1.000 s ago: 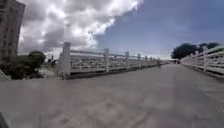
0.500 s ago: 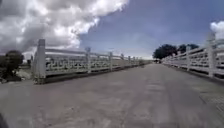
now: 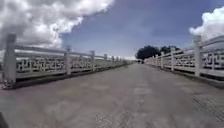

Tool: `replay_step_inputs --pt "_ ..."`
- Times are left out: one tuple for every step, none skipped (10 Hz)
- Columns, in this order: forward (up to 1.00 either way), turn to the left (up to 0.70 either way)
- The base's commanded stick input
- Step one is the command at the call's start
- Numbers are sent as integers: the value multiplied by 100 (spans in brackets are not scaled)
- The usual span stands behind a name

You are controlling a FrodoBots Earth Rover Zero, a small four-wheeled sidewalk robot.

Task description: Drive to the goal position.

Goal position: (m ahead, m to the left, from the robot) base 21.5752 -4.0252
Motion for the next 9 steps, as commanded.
replay_step_inputs --pt "70 0" --pt "70 0" --pt "70 0" --pt "70 0" --pt "70 0" --pt "70 0" --pt "70 0" --pt "70 0" --pt "70 0"
